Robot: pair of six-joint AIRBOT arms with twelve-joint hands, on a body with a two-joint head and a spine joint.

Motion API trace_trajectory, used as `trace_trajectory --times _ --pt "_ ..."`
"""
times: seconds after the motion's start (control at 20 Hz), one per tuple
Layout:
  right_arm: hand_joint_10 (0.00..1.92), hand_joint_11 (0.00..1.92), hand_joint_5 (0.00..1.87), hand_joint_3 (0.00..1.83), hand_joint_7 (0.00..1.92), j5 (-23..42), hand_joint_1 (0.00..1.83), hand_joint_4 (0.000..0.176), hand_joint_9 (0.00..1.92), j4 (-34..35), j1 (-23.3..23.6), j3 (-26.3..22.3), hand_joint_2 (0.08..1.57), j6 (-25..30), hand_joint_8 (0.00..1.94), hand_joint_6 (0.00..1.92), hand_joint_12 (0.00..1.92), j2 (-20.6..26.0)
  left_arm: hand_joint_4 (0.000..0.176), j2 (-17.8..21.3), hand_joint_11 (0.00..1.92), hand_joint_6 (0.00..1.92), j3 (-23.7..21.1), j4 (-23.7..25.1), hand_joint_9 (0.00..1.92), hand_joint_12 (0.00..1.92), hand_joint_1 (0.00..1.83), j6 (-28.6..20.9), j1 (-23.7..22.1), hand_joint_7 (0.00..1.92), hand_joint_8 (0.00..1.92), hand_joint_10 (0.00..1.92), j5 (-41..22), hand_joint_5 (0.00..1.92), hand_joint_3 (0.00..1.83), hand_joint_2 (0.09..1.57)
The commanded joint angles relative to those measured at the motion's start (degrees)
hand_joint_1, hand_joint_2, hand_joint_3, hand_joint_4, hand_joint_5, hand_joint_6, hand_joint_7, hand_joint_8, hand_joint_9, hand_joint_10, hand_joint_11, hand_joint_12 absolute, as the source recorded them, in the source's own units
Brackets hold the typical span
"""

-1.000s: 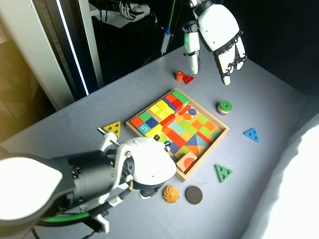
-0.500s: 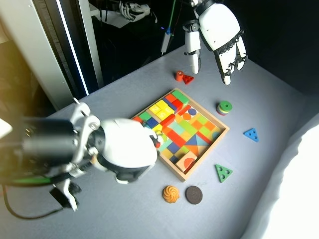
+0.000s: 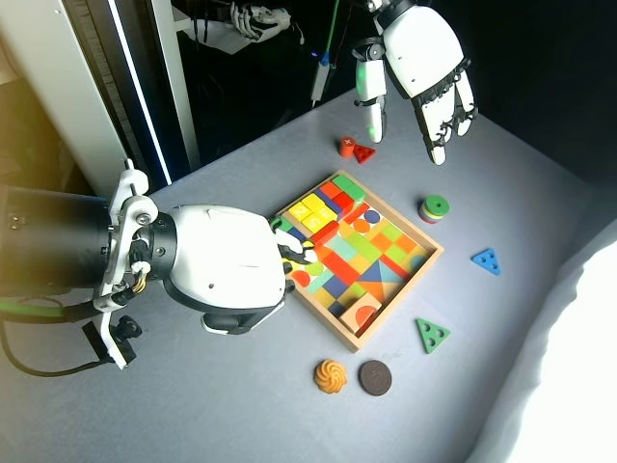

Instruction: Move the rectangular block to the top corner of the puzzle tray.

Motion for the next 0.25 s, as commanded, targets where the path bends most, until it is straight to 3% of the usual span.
trace_trajectory --times 0.0,0.2 --pt "1.92 1.67 0.36 0.01 1.32 2.35 1.73 0.000 1.53 2.80 0.47 0.12 1.18 -0.59 1.94 0.01 1.92 0.72 0.000 0.75 0.20 0.01 -0.35 4.73 0.61 0.58 0.00 0.35 -0.65 0.69 0.00 0.01 -0.71 0.31 0.00 1.32" --pt "1.92 1.66 0.38 0.02 1.28 5.61 1.68 0.000 1.51 9.09 -1.06 0.12 1.21 -5.52 1.94 0.01 1.92 0.36 0.000 0.76 0.16 0.00 -0.35 4.72 0.60 0.63 0.00 0.35 -0.65 0.68 0.00 0.00 -0.70 0.32 0.00 1.33"
